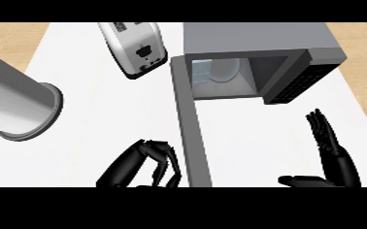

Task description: Pick up the milk, place it into the microwave and close the microwave

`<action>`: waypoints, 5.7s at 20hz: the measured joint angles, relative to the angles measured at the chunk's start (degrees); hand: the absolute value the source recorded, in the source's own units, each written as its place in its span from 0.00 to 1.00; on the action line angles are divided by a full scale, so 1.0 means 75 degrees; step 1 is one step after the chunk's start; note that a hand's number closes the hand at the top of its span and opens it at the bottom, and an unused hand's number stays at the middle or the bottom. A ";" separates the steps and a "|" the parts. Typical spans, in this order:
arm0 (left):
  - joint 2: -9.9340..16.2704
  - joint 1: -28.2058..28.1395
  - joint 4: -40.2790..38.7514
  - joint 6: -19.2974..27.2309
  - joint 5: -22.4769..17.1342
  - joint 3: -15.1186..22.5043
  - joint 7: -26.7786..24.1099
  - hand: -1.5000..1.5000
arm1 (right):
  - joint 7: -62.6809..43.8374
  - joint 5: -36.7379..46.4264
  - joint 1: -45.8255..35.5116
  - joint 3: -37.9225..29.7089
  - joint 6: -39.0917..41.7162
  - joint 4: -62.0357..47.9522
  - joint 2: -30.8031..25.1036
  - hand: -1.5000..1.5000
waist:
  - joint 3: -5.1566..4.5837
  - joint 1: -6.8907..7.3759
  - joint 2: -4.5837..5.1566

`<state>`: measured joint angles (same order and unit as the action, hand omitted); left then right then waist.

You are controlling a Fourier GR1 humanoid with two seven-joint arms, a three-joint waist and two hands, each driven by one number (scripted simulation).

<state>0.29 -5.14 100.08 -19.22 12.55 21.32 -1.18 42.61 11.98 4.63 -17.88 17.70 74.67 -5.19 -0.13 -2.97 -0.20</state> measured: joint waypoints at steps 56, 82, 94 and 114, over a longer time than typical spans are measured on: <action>-0.0041 0.6870 -0.6538 0.6893 -0.7146 0.3021 -0.3099 1.00 | -0.2936 -0.4291 0.0024 -0.0385 0.2347 0.4201 -0.2347 0.00 | -0.0032 -0.1794 0.0604; -0.0042 0.7026 -0.6888 0.6738 -0.8403 0.3308 -0.4617 1.00 | -0.3481 -0.5003 -0.1032 -0.1161 0.2321 0.3458 -0.3461 0.00 | 0.0017 -0.1891 0.0659; -0.0041 0.7126 -0.6980 0.6786 -0.8776 0.3476 -0.5034 1.00 | -0.3497 -0.4894 -0.1467 -0.1543 0.2461 0.3028 -0.4203 0.00 | 0.0037 -0.1891 0.0701; -0.0042 0.7354 -0.7108 0.6805 -0.9334 0.3816 -0.5424 1.00 | -0.3436 -0.5629 -0.2062 -0.1770 0.3012 0.1621 -0.4643 0.00 | 0.0067 -0.1808 0.0762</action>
<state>-0.03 50.01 46.77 31.82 -57.46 49.94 -41.86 16.84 -30.24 -10.84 -31.15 40.29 86.83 -40.01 0.37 -16.53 5.51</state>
